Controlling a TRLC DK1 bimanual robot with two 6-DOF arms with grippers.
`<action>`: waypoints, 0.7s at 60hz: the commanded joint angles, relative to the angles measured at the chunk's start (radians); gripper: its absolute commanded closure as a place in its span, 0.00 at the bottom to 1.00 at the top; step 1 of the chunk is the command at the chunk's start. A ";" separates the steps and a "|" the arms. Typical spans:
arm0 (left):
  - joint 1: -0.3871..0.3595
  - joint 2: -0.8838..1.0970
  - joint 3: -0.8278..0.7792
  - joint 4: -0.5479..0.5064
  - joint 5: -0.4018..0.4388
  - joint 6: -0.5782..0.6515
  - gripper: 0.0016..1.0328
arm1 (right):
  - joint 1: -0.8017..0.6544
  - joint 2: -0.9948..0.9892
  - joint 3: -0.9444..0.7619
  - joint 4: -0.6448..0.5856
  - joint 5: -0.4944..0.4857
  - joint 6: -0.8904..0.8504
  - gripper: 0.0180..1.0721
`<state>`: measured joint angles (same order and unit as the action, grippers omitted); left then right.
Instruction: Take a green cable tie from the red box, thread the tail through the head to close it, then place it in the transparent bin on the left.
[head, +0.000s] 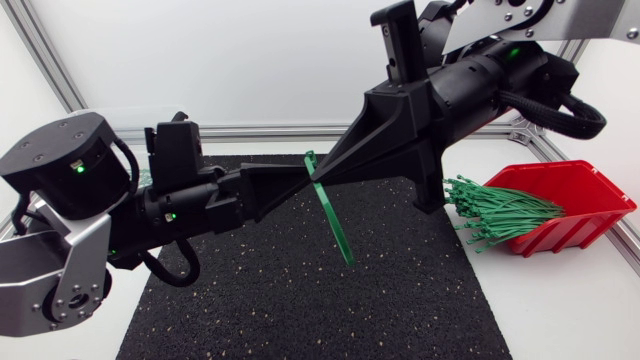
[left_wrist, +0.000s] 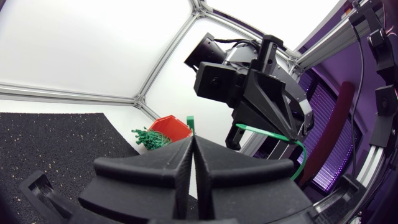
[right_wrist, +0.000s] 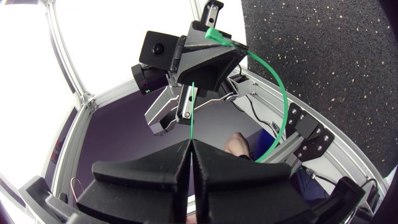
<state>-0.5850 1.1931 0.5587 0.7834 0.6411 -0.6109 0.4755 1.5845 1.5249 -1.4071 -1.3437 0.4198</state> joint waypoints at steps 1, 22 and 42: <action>-0.015 -0.029 -0.031 0.014 -0.012 0.019 0.97 | -0.005 0.011 -0.026 -0.004 -0.018 0.024 0.94; -0.013 -0.035 -0.016 0.014 -0.029 0.019 0.97 | 0.006 0.002 -0.055 0.008 -0.020 0.022 0.94; -0.021 -0.038 -0.028 0.014 -0.029 0.013 0.97 | 0.003 0.009 -0.071 0.037 -0.020 0.022 0.95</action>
<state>-0.5972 1.1652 0.5503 0.7834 0.6189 -0.6044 0.4759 1.5845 1.4796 -1.3769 -1.3582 0.4198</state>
